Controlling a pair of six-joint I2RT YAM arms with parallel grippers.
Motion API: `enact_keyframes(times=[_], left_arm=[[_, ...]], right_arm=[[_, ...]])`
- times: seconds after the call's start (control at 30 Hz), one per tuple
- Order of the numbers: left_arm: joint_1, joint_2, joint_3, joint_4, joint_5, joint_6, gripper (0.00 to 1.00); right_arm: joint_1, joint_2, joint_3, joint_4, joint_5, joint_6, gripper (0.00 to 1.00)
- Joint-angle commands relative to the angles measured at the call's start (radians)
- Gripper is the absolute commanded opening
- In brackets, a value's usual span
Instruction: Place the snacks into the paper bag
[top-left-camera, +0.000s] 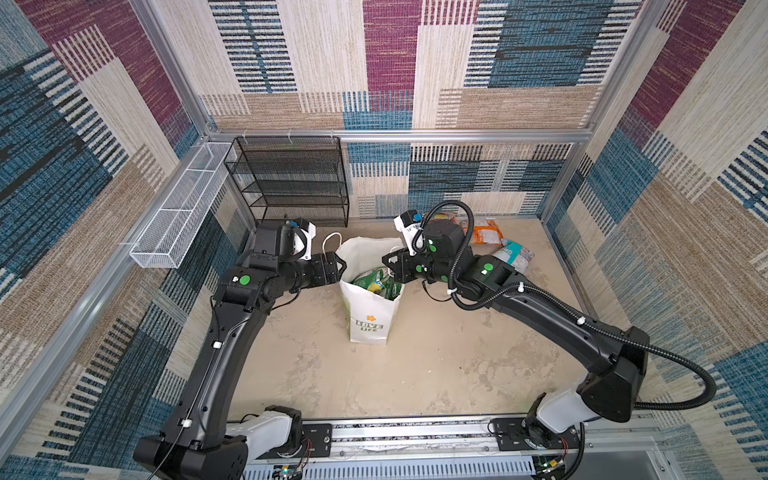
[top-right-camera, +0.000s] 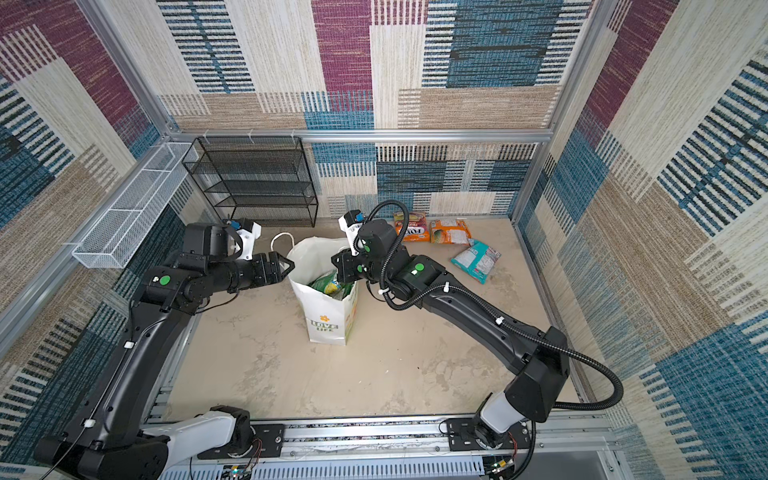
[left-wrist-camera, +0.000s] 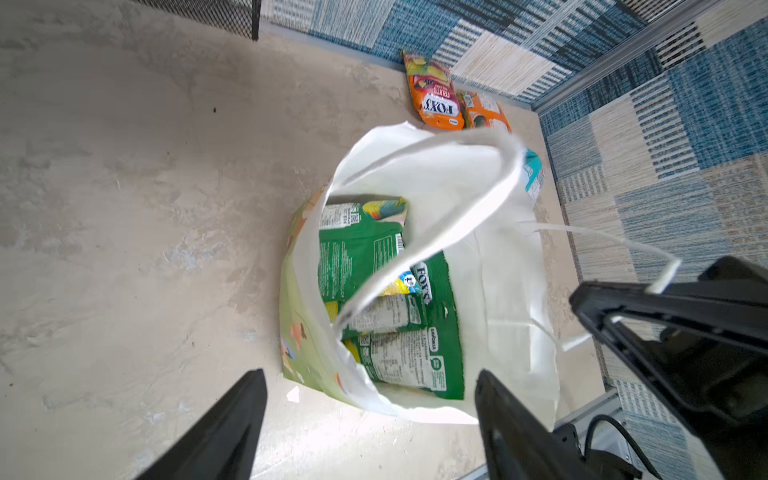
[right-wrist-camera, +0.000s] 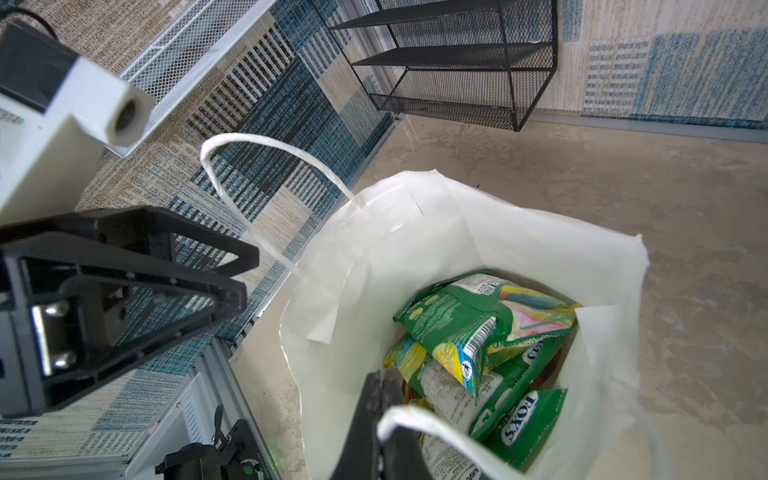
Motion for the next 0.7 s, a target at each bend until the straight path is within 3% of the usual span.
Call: enact_keyframes(times=[0.0, 0.43, 0.57, 0.67], left_arm=[[-0.001, 0.033, 0.046, 0.006, -0.022, 0.041, 0.8], [-0.001, 0.166, 0.206, -0.017, -0.076, 0.018, 0.55], [0.0, 0.184, 0.226, -0.024, -0.078, 0.007, 0.32], [0.0, 0.179, 0.22, 0.005, -0.006, -0.003, 0.13]], right_arm=[[0.002, -0.007, -0.003, -0.01, 0.002, -0.013, 0.0], [0.002, -0.015, 0.01, -0.031, 0.002, -0.036, 0.0], [0.002, -0.027, 0.017, -0.034, 0.006, -0.042, 0.0], [0.002, -0.031, 0.028, -0.043, 0.011, -0.05, 0.04]])
